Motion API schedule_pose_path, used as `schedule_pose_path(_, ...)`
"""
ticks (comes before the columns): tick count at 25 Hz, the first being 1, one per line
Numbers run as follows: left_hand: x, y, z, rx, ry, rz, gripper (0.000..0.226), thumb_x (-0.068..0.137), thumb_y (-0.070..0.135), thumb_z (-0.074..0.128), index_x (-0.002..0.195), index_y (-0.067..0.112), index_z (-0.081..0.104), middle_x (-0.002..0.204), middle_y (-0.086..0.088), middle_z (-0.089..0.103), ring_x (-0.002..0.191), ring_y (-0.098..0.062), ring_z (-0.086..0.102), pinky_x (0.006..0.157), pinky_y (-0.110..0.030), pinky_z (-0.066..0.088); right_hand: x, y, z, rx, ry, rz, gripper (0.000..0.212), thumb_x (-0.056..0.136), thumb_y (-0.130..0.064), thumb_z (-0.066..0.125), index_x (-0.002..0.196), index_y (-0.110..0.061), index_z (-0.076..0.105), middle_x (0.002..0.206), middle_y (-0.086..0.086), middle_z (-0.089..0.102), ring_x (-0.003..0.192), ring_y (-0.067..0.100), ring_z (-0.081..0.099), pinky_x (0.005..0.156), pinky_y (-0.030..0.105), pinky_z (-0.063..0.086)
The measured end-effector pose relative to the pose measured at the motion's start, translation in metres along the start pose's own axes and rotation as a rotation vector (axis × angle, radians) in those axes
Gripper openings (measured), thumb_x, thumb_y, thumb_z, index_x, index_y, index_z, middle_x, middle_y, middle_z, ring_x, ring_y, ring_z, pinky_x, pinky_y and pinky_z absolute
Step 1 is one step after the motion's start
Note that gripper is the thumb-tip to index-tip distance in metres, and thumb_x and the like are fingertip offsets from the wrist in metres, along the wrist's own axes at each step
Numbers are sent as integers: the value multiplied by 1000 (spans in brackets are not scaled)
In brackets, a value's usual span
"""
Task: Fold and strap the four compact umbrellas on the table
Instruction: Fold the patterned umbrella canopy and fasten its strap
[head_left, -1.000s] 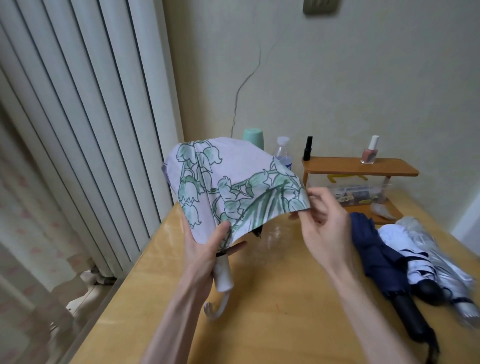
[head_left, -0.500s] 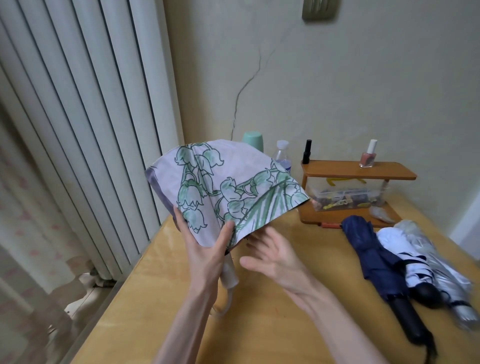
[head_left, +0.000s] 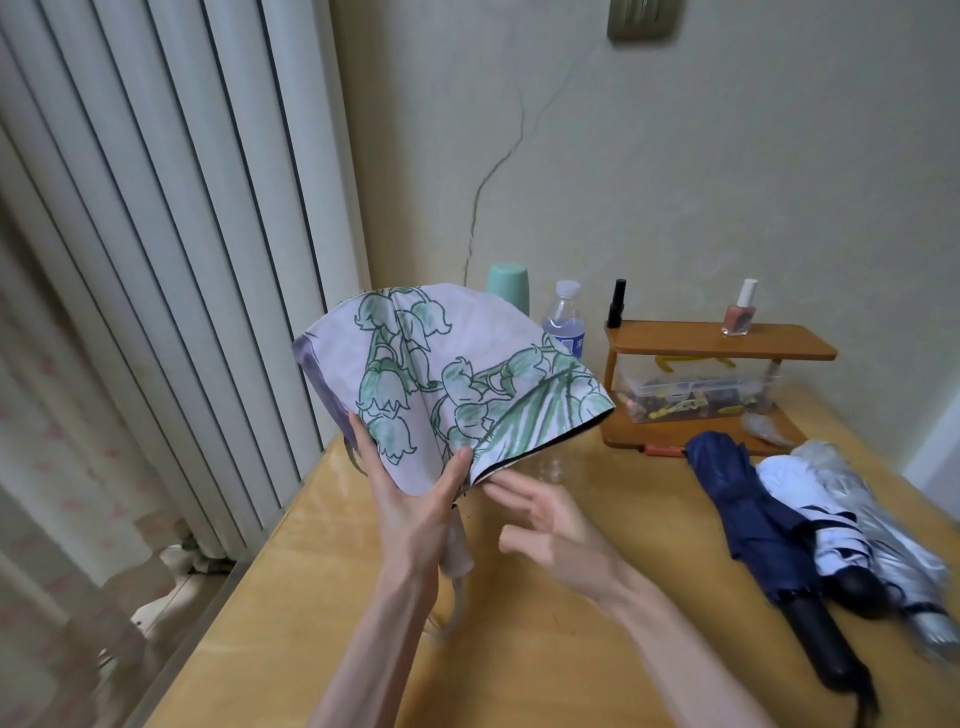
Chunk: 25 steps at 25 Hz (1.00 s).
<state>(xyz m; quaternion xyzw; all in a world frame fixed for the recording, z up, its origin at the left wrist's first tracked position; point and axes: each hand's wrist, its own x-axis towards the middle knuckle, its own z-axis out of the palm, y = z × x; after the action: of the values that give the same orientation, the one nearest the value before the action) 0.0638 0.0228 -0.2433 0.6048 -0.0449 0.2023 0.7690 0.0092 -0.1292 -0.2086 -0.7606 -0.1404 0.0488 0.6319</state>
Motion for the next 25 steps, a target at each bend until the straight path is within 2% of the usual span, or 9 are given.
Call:
schedule_pose_path(3, 1, -1, 0, 33, -21, -6, 123, 76, 31, 94, 160, 60, 9, 170, 23, 26, 154, -4, 35, 123, -38, 41, 3, 4, -10, -2, 236, -46, 32, 95, -2, 73, 116, -27, 75, 114, -17, 78, 116, 6, 71, 96, 18, 52)
schedule_pose_path(5, 3, -3, -2, 55, -27, -18, 128, 70, 43, 100, 156, 70, 10, 169, 29, 26, 154, -19, 39, 119, -54, 44, 3, 6, -18, 77, 450, -34, 23, 91, -17, 82, 113, -19, 73, 109, -3, 81, 105, 17, 75, 89, 22, 58)
schedule_pose_path(9, 7, -11, -5, 90, -27, -87, 128, 62, 49, 103, 145, 83, 10, 170, -3, 36, 141, -59, 45, 106, -70, 50, 0, 1, -38, 180, 684, -73, 43, 94, -11, 77, 122, -36, 57, 104, -9, 75, 84, -8, 72, 71, 10, 54)
schedule_pose_path(12, 7, -12, -5, 63, -74, -123, 125, 66, 38, 103, 142, 85, 14, 158, -22, 48, 103, -46, 71, 85, -55, 62, -1, 1, -49, 108, 665, -157, 47, 94, 2, 73, 129, -27, 62, 114, -8, 77, 98, 2, 76, 76, 13, 56)
schedule_pose_path(16, 0, -1, -3, -16, -72, -147, 100, 84, 34, 85, 157, 63, 23, 134, -19, 65, 65, -14, 61, 54, -30, 53, -3, 0, -65, -72, 572, -274, 60, 90, 14, 72, 135, -26, 64, 123, -5, 77, 114, 12, 73, 90, 20, 58)
schedule_pose_path(19, -1, -2, -2, -55, -53, -154, 81, 94, 40, 75, 157, 59, 28, 141, -5, 65, 78, -16, 68, 60, -38, 59, -1, 2, -63, -261, 648, -322, 60, 88, 10, 76, 134, -27, 66, 119, -9, 76, 113, 11, 72, 93, 28, 60)
schedule_pose_path(20, -1, -4, -3, -47, -40, -138, 82, 95, 38, 77, 156, 63, 28, 144, -2, 64, 94, -23, 73, 73, -46, 64, 0, 5, -61, -333, 723, -325, 55, 88, 8, 76, 132, -24, 68, 115, -10, 77, 109, 9, 73, 90, 33, 62)
schedule_pose_path(22, 1, -3, -3, -7, -10, -106, 89, 91, 40, 84, 149, 74, 26, 153, 6, 58, 133, -35, 62, 105, -70, 51, 0, 9, -57, -429, 888, -343, 43, 89, 6, 73, 125, -18, 71, 104, -9, 79, 95, 8, 75, 77, 40, 65)
schedule_pose_path(25, 2, 3, -7, 44, -4, -92, 98, 80, 48, 91, 149, 75, 26, 158, 10, 52, 143, -33, 54, 112, -74, 41, -5, 12, -55, -750, 983, -462, 46, 86, 12, 72, 124, -12, 70, 102, -3, 80, 84, 12, 75, 68, 30, 61)
